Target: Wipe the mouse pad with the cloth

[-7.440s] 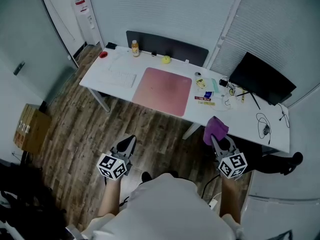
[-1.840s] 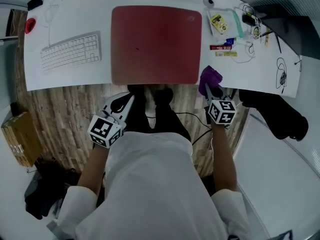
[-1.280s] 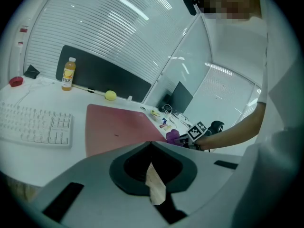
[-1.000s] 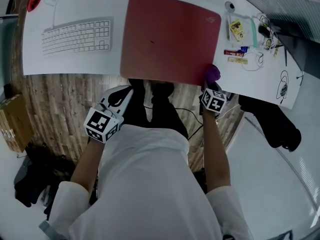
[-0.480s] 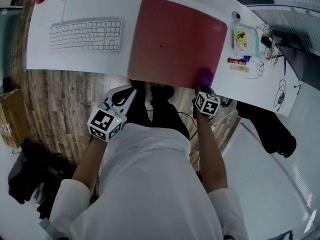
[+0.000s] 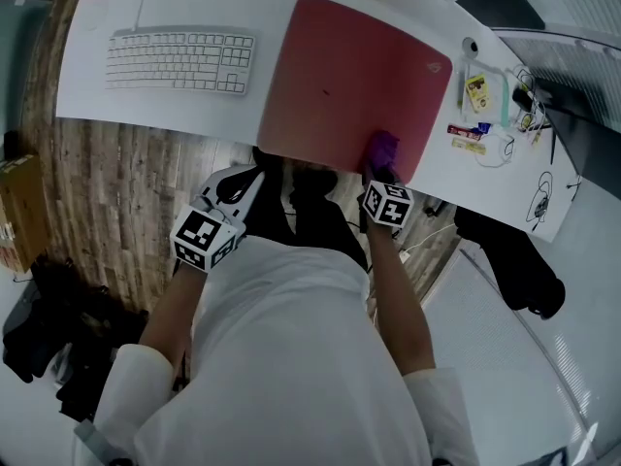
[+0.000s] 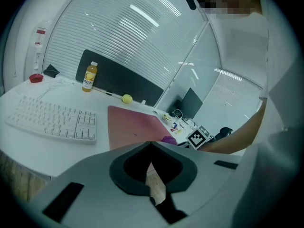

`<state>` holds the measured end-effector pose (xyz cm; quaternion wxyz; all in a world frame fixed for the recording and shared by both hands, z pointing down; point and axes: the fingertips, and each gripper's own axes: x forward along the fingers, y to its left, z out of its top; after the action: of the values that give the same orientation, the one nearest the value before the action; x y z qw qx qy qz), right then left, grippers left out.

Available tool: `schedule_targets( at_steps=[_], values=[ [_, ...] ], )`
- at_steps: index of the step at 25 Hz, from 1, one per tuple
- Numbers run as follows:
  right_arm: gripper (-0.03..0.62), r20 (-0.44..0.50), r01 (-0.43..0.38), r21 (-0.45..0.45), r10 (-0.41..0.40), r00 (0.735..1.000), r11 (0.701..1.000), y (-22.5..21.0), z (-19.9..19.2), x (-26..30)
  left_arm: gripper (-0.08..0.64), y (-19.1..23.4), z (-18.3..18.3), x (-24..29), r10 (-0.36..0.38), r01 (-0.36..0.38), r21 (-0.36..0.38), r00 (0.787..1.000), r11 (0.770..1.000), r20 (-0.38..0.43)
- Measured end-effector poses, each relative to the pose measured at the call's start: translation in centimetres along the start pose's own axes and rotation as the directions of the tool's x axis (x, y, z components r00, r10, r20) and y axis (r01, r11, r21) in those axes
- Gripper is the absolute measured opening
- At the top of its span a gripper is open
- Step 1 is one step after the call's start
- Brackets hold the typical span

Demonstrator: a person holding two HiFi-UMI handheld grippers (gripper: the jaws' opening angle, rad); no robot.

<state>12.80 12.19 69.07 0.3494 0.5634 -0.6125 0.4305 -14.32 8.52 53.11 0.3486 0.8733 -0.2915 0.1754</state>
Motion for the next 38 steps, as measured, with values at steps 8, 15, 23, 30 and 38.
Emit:
schedule_targets(
  at_steps=[8,15,23,30,38],
  values=[
    [0.085,-0.010,-0.079,-0.047,0.079,0.997,0.996,5.0,0.7,0.9,0.017,0.8,-0.1,-0.8,0.017,-0.017,-0.005,1.000,1.000,0.010],
    [0.085,-0.034,-0.153,-0.097,0.151,0.988,0.983,9.8,1.4,1.8,0.017,2.3,-0.4,-2.2,0.059,-0.059,0.031,0.998,0.998,0.008],
    [0.085,-0.069,-0.219,-0.151,0.211,0.975,0.964,13.9,2.2,2.8,0.017,3.5,-0.5,-3.4,0.095,-0.095,0.012,0.995,0.995,0.028],
    [0.085,-0.109,-0.288,-0.188,0.271,0.956,0.939,17.2,2.7,3.5,0.017,4.6,-0.5,-4.6,0.135,-0.134,-0.024,0.989,0.991,0.055],
    [0.085,-0.181,-0.376,-0.258,0.337,0.924,0.890,20.7,3.0,4.0,0.017,5.6,-0.7,-6.3,0.204,-0.198,-0.074,0.975,0.978,0.091]
  ],
)
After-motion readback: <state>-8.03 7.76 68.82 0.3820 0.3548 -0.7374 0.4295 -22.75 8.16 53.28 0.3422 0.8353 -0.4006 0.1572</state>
